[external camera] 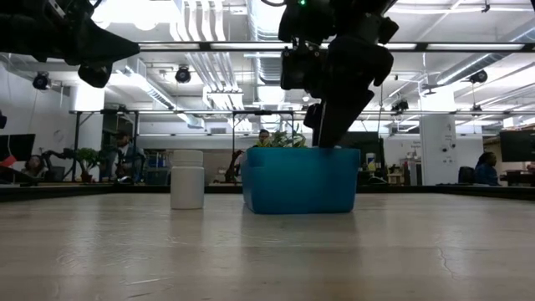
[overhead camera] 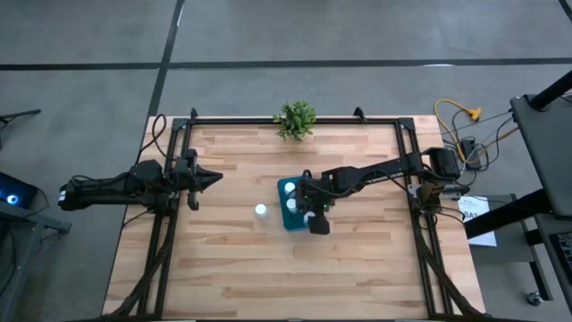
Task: Pick and place pill bottles into a basket
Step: Put the bottom white medicine bottle into the blue bin, then put the white medicine bottle into the blue bin
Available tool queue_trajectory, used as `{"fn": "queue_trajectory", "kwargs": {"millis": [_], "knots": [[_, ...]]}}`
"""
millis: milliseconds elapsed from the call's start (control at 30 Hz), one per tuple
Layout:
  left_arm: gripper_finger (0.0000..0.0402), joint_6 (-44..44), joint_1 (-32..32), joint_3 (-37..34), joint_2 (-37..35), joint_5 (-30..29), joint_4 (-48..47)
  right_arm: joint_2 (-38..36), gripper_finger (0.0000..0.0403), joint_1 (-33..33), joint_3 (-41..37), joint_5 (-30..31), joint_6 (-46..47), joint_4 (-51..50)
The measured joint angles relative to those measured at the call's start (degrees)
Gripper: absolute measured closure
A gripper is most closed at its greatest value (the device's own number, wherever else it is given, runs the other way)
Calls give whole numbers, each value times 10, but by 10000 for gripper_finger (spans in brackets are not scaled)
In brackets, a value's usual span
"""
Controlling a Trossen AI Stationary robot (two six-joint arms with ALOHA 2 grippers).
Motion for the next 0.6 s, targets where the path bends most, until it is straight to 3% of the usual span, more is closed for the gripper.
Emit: {"fn": "queue_trajectory", "kwargs": {"millis": [600], "knots": [[402, 0, 0, 0, 0, -3, 0, -1, 182, 0, 9, -2, -4, -14]]}}
